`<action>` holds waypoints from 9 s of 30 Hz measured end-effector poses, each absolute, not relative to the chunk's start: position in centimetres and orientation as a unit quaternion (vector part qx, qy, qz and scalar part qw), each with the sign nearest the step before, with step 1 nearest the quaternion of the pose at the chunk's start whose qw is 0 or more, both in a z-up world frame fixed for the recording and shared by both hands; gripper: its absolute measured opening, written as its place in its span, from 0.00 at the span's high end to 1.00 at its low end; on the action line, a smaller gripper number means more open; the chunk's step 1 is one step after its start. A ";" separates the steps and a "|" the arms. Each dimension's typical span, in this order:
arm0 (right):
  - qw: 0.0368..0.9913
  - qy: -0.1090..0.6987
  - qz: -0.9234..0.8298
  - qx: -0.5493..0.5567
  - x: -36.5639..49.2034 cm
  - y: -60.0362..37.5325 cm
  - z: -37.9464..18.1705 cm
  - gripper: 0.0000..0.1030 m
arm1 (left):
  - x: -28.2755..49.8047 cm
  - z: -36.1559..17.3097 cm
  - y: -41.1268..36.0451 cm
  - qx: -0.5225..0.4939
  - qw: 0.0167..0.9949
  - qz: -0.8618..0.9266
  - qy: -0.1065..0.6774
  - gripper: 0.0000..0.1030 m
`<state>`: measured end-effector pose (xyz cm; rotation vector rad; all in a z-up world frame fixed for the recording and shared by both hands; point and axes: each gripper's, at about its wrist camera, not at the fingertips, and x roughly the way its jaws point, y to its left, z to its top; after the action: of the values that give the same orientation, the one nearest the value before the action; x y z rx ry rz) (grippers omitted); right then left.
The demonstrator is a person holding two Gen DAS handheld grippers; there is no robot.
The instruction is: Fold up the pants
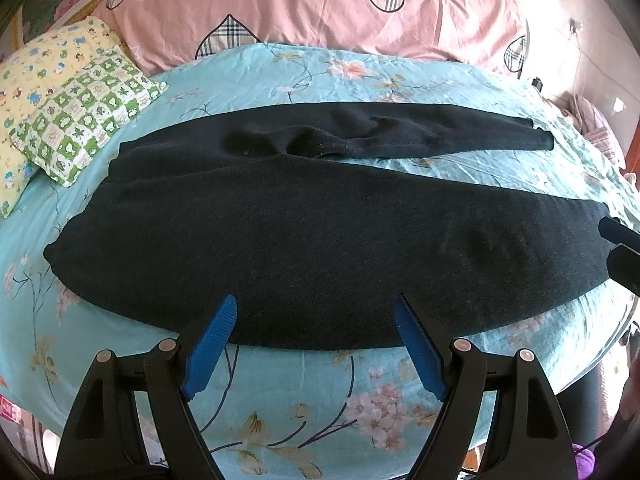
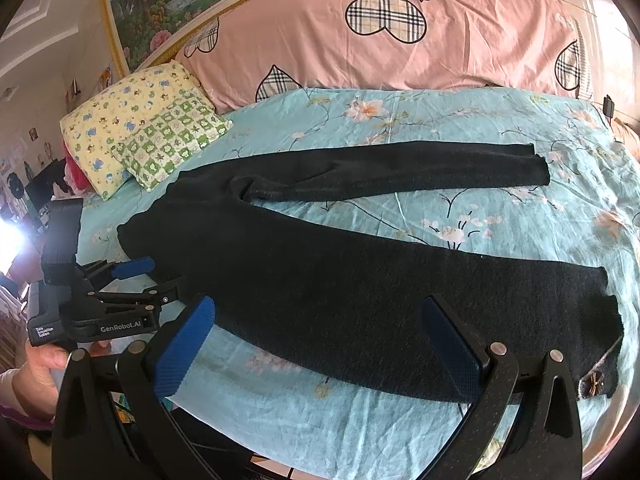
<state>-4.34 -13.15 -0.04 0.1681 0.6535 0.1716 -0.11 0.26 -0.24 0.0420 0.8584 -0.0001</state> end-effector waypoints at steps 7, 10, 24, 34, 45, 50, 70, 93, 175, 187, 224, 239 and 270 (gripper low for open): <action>0.941 0.317 0.084 0.089 -4.2 -13.5 0.0 0.00 | 0.2 -0.3 0.1 0.021 0.907 -0.006 0.421 0.21; 0.941 0.312 0.088 0.095 -4.1 -13.6 0.0 0.00 | 0.5 -0.3 0.1 0.020 0.905 -0.010 0.424 0.21; 0.929 0.341 0.073 0.120 -1.8 -17.3 0.5 0.00 | 4.3 1.3 -0.2 0.051 0.908 -0.037 0.414 0.21; 0.930 0.338 0.065 0.125 2.1 -21.4 1.9 0.00 | 9.5 2.0 -0.7 0.077 0.902 -0.076 0.417 0.21; 0.919 0.350 0.049 0.178 8.1 -28.0 2.7 0.02 | 17.7 3.5 -1.4 0.086 0.891 -0.123 0.428 0.21; 0.919 0.358 0.030 0.165 10.3 -29.8 2.8 0.04 | 20.8 3.6 -2.1 0.094 0.885 -0.141 0.435 0.21; 0.900 0.409 -0.009 0.153 18.3 -36.7 0.7 0.19 | 33.3 0.4 -8.0 0.161 0.821 -0.283 0.469 0.21; 0.906 0.381 0.044 0.177 15.1 -37.5 2.4 0.90 | 28.4 3.0 -9.8 0.162 0.790 -0.339 0.485 0.95; 0.923 0.341 0.112 0.138 -8.4 -21.7 1.4 0.44 | 2.8 0.3 0.7 -0.060 0.825 -0.286 0.483 0.66; 0.906 0.352 0.208 0.107 -3.2 -13.2 0.9 0.44 | 1.3 -0.1 11.4 -0.156 0.849 -0.172 0.474 0.66; 0.871 0.400 0.247 -0.147 5.0 2.3 -3.7 0.58 | 7.3 -2.2 27.9 -0.287 0.836 0.064 0.463 0.85; 0.896 0.339 0.258 -0.122 2.9 1.1 2.4 0.94 | 3.7 3.6 28.2 -0.261 0.879 0.031 0.398 0.96; 0.867 0.384 0.313 -0.054 2.2 2.0 0.6 0.79 | -0.1 -0.8 29.3 -0.267 0.859 0.094 0.426 0.73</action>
<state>2.16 1.99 0.55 -0.1137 0.8049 0.6557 -0.09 29.28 -0.78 -0.5615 0.8944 0.1976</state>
